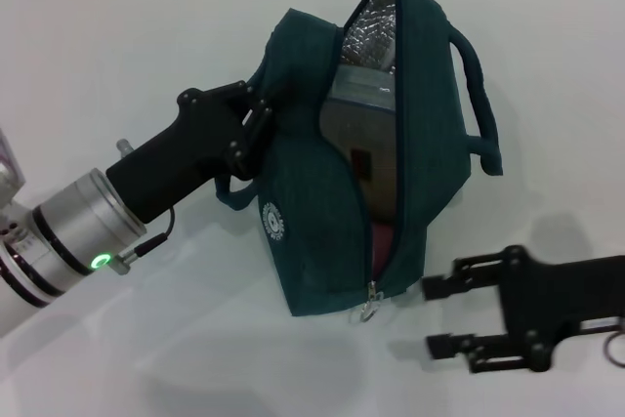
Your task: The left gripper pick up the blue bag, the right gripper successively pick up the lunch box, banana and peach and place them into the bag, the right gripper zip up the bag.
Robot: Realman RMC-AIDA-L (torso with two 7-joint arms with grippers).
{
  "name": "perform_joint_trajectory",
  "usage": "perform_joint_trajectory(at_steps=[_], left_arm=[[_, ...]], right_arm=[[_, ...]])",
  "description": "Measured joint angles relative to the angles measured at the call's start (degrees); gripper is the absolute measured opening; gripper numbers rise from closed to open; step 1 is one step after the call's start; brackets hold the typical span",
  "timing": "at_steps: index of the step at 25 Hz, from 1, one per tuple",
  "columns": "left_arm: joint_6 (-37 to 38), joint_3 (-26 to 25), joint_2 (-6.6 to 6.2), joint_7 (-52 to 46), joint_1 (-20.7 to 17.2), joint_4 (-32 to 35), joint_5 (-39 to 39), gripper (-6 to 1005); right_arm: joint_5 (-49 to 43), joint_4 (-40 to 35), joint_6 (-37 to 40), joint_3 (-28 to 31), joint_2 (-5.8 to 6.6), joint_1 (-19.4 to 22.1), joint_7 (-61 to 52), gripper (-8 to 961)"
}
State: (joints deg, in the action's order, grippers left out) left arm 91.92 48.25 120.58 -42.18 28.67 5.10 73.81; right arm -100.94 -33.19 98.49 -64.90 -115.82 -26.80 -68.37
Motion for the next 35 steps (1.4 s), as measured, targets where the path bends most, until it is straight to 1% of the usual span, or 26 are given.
perform_joint_trajectory(at_steps=[3, 5, 8, 11, 16, 17, 19, 21, 30, 35], left_arm=[[0.0, 0.1, -0.04, 0.0, 0.2, -0.4, -0.3, 42], [0.0, 0.1, -0.04, 0.0, 0.3, -0.4, -0.3, 42], [0.2, 0.2, 0.01, 0.0, 0.5, -0.6, -0.3, 42], [0.2, 0.1, 0.01, 0.0, 0.6, -0.9, -0.4, 42], [0.3, 0.1, 0.0, 0.0, 0.6, -0.9, -0.4, 42], [0.3, 0.1, 0.0, 0.0, 0.6, -0.9, -0.4, 42], [0.3, 0.1, 0.0, 0.0, 0.6, -0.9, -0.4, 42], [0.3, 0.1, 0.0, 0.0, 0.6, -0.9, -0.4, 42], [0.3, 0.0, 0.0, 0.0, 0.8, -0.9, -0.4, 42], [0.3, 0.0, 0.0, 0.0, 0.8, -0.9, -1.2, 42]], right_arm=[[0.8, 3.4, -3.9, -3.2, -0.1, -2.2, -0.4, 570], [0.8, 5.8, -5.8, -3.9, -0.21, -4.0, -1.0, 570], [0.9, 7.8, -7.3, -4.4, -0.29, -5.4, -1.5, 569], [2.8, 9.3, -9.6, -6.2, -0.3, -6.4, -1.8, 567], [9.4, 10.1, -14.3, -15.8, -0.32, -8.0, -2.4, 564], [10.0, 10.1, -14.6, -16.5, -0.33, -8.1, -2.4, 563], [13.1, 10.1, -15.5, -21.0, -0.34, -8.9, -2.7, 562], [14.3, 9.9, -16.0, -23.3, -0.36, -9.4, -3.4, 561], [17.2, 9.6, -16.2, -24.4, -0.37, -9.3, -3.7, 555], [17.2, 9.5, -16.2, -24.3, -0.35, -9.3, -3.7, 471]])
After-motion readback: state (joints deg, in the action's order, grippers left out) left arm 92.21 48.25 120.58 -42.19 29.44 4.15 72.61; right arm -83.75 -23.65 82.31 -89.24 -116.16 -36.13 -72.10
